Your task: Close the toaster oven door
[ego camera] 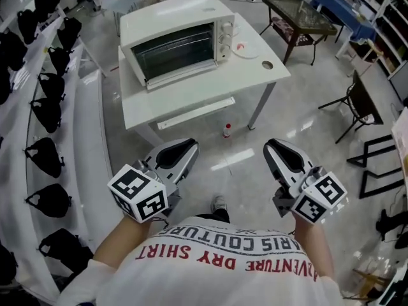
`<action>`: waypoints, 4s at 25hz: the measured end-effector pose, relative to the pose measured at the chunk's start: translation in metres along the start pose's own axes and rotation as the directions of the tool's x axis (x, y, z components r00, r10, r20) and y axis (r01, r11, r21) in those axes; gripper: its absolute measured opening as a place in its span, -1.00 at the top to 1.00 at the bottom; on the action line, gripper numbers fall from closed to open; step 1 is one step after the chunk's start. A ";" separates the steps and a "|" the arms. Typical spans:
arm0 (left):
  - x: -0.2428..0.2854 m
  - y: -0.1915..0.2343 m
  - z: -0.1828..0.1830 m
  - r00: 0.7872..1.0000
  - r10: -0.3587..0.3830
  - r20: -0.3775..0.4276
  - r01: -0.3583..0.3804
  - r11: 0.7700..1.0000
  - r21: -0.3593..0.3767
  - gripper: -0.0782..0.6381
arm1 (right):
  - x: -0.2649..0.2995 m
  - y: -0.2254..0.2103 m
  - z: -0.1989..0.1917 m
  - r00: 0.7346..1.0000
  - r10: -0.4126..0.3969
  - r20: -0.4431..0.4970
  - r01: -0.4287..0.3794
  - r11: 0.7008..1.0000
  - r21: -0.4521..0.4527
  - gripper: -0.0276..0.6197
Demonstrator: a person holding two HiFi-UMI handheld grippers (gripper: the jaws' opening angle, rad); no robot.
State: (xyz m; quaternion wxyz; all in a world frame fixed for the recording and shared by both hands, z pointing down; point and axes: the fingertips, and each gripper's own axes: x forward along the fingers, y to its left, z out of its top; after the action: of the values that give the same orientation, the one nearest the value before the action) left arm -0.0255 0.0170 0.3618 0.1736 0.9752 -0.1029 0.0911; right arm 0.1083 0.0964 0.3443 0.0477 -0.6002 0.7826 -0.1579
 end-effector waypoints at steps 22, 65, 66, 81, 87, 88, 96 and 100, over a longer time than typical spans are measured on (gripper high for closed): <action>-0.011 0.168 -0.069 0.901 0.424 -0.090 -0.423 0.906 0.036 -0.07 | 0.125 -0.126 -0.090 0.942 -0.009 -0.335 -0.047 0.987 -0.157 0.00; 0.050 0.293 -0.203 0.779 0.555 -0.291 -0.604 0.790 -0.109 0.35 | 0.258 -0.216 -0.227 0.833 0.007 -0.553 -0.077 0.992 -0.104 0.51; 0.051 0.293 -0.203 0.780 0.553 -0.293 -0.601 0.792 -0.108 0.36 | 0.257 -0.216 -0.227 0.832 0.010 -0.555 -0.076 0.992 -0.097 0.52; 0.049 0.285 -0.191 0.781 0.556 -0.283 -0.608 0.782 -0.140 0.39 | 0.251 -0.214 -0.215 0.827 0.036 -0.562 -0.084 0.995 -0.060 0.55; 0.045 0.279 -0.179 0.787 0.558 -0.263 -0.604 0.784 -0.144 0.40 | 0.246 -0.211 -0.204 0.838 0.043 -0.544 -0.074 0.997 -0.034 0.55; 0.044 0.279 -0.177 0.788 0.559 -0.260 -0.604 0.784 -0.144 0.40 | 0.246 -0.209 -0.202 0.840 0.045 -0.541 -0.074 0.997 -0.031 0.56; 0.036 0.269 -0.157 0.797 0.563 -0.219 -0.596 0.792 -0.134 0.40 | 0.240 -0.200 -0.180 0.860 0.055 -0.508 -0.075 0.997 -0.019 0.56; 0.033 0.265 -0.145 0.799 0.568 -0.197 -0.597 0.789 -0.146 0.40 | 0.239 -0.196 -0.168 0.870 0.056 -0.489 -0.076 0.997 -0.020 0.57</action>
State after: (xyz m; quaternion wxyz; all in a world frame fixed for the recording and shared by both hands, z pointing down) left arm -0.0761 -0.1806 0.5871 0.2413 0.8638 -0.3951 0.1987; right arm 0.1794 -0.1447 0.5899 -0.1577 -0.5146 0.7924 -0.2872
